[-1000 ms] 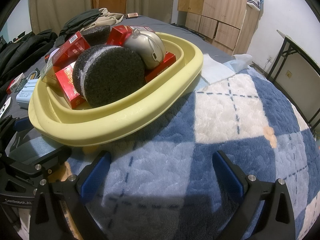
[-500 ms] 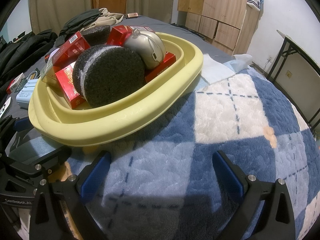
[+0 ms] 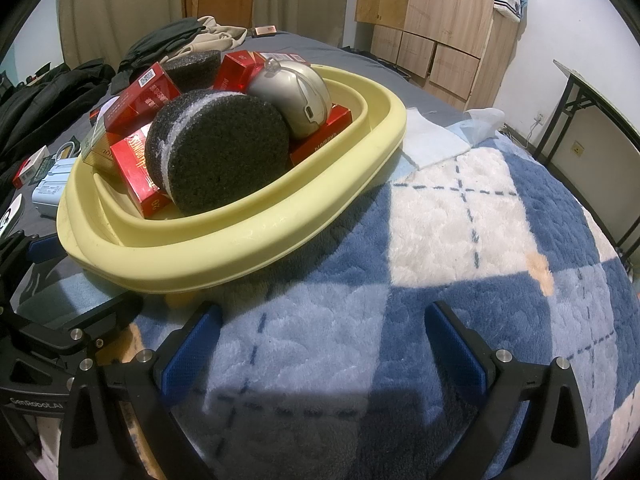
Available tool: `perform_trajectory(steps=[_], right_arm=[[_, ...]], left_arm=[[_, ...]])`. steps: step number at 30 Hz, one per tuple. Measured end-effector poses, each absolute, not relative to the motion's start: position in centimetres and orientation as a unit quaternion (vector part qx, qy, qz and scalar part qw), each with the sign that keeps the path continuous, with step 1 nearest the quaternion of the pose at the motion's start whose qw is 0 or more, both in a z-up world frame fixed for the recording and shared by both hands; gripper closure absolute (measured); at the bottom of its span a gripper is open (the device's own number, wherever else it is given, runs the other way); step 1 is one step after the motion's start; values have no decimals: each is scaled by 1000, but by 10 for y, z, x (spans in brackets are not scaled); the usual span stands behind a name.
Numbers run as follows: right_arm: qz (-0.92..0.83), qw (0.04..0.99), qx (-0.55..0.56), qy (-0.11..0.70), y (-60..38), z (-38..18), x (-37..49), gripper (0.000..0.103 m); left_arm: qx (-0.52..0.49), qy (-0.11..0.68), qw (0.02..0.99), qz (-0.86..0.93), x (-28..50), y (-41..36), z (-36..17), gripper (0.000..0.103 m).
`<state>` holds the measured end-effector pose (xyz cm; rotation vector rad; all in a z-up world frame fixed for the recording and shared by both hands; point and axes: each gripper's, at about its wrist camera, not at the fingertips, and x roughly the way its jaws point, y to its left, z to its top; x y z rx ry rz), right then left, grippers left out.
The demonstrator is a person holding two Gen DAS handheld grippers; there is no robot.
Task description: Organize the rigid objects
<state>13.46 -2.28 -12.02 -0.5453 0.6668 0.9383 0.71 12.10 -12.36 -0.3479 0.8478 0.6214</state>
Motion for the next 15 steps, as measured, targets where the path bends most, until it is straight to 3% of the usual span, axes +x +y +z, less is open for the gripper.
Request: perform_trajectory(steps=[15], right_arm=[[438, 804, -255, 311, -23, -120, 134, 0]], left_arm=[[-165, 403, 851, 295, 7, 121, -124, 0]])
